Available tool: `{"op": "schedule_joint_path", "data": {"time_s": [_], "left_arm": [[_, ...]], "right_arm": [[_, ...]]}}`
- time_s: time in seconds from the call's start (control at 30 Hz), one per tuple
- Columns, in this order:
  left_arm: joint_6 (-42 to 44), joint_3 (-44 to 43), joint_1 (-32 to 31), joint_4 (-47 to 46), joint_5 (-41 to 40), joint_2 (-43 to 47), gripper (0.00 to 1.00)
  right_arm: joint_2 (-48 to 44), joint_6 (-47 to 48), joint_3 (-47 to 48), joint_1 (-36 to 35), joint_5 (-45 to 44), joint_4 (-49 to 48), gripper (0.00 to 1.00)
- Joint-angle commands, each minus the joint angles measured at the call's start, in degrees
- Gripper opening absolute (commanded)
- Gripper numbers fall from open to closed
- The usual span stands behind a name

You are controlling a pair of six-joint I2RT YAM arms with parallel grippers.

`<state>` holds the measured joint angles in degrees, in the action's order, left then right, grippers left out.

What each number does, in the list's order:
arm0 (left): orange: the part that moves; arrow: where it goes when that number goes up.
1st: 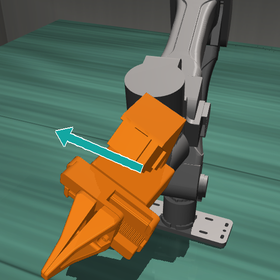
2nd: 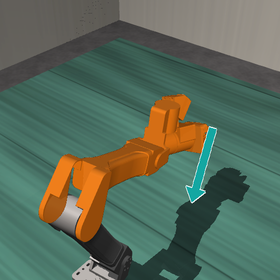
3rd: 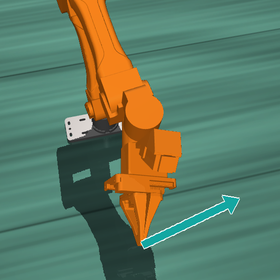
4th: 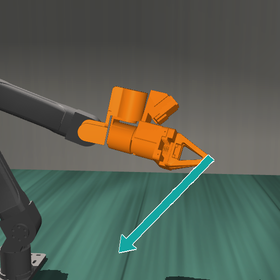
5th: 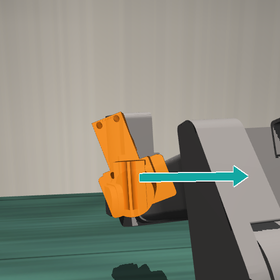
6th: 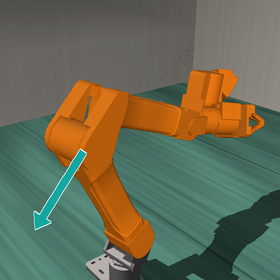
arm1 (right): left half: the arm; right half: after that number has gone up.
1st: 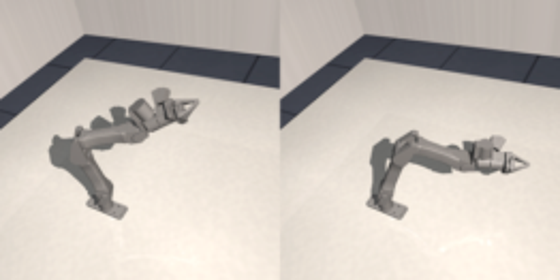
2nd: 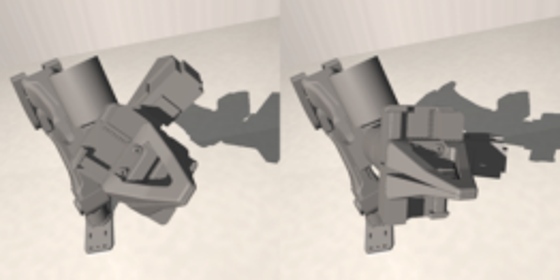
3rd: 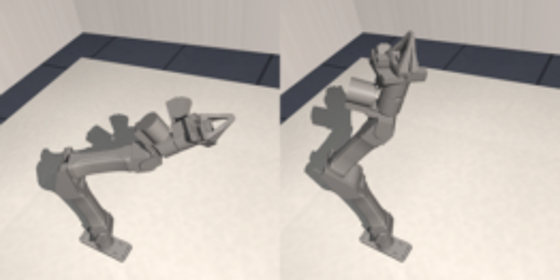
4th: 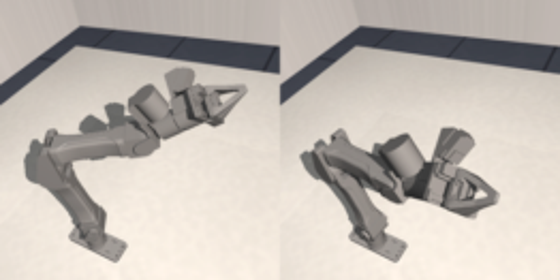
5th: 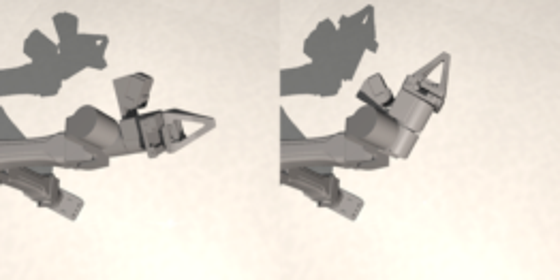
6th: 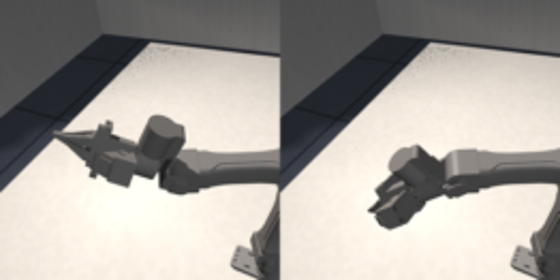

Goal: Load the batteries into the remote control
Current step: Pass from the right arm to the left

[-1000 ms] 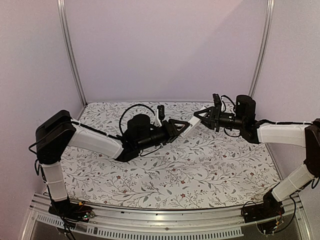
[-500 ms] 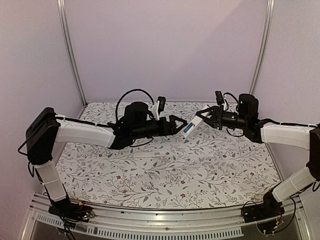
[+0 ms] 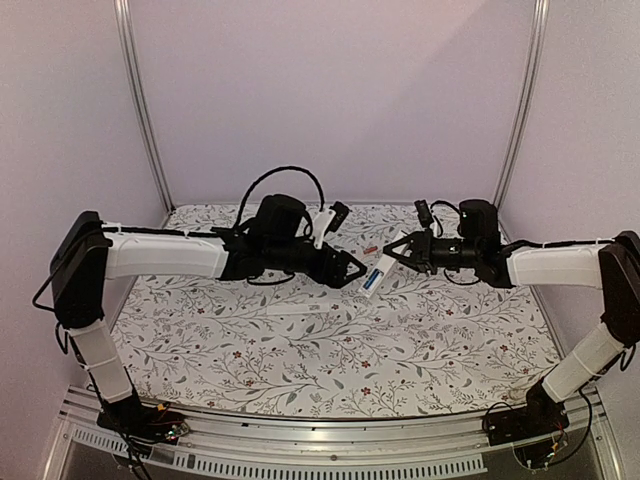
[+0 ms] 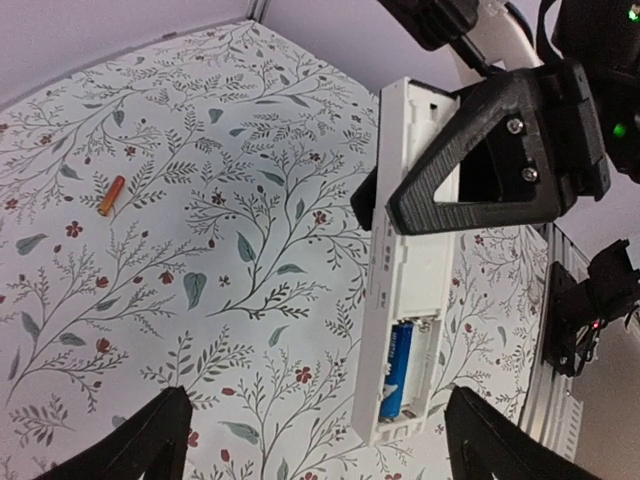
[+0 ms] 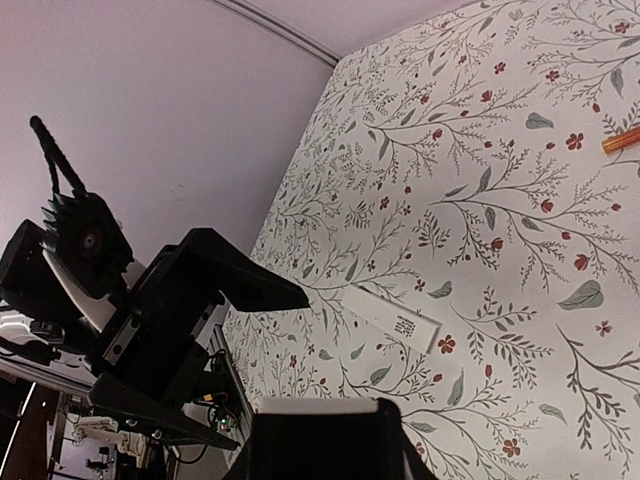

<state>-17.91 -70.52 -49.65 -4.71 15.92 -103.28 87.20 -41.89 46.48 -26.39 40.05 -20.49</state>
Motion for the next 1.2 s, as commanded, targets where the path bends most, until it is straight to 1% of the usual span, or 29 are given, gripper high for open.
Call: {"op": "schedule_joint_path", "data": {"time_s": [0.0,0.07,0.13,0.2,0.33,0.47,0.53,0.63,0.7,0.77,0.83,0.93,1.0,1.17], "left_arm": [[4.90,-2.82,-4.61,7.85,-5.95,0.31,0.90],[3.35,-4.36,-5.58,8.72,-8.62,-1.40,0.90],[1.77,-5.42,-5.85,8.34,-9.35,-2.67,0.89],[0.37,-6.43,-6.20,8.31,-10.95,-3.69,0.86],[0.44,-8.82,-7.11,10.04,-13.61,-5.71,0.78],[0.36,-9.80,-7.37,11.25,-17.17,-6.06,0.68],[0.04,-10.02,-7.27,12.02,-19.16,-6.05,0.60],[0.00,-10.31,-7.21,12.48,-19.98,-6.23,0.54],[-0.25,-10.27,-7.22,12.72,-20.26,-6.29,0.49],[-1.00,-10.21,-7.21,13.18,-20.52,-6.29,0.44],[-1.89,-10.01,-7.19,13.74,-20.53,-6.15,0.41],[-3.71,-9.37,-7.29,14.91,-20.23,-5.81,0.36],[-4.95,-8.85,-7.28,16.13,-20.27,-5.55,0.33],[-7.05,-6.93,-7.51,18.23,-19.31,-5.67,0.30]], "right_arm": [[3.08,1.75,2.64,-1.67,0.55,0.63,0.03],[3.98,1.36,3.54,-2.45,0.34,0.71,0.03],[4.99,1.15,4.31,-3.41,0.12,0.72,0.04],[5.73,0.90,5.03,-4.17,0.10,0.80,0.05],[6.73,0.07,5.75,-5.51,0.24,0.74,0.05],[7.05,-0.21,6.25,-6.29,0.33,0.80,0.05],[7.18,-0.42,6.40,-6.48,0.40,0.96,0.05],[7.44,-0.64,6.67,-6.62,0.83,1.09,0.06],[7.69,-0.81,7.11,-6.64,0.80,2.29,0.13],[8.01,-0.29,7.83,-6.59,0.46,4.03,0.23],[8.16,0.41,8.21,-6.49,-0.14,5.40,0.34],[7.84,1.18,8.70,-5.31,-1.48,7.18,0.45],[7.31,1.85,8.80,-3.70,-2.44,8.75,0.49],[5.24,5.49,9.22,0.61,-6.83,14.93,0.51]]}}
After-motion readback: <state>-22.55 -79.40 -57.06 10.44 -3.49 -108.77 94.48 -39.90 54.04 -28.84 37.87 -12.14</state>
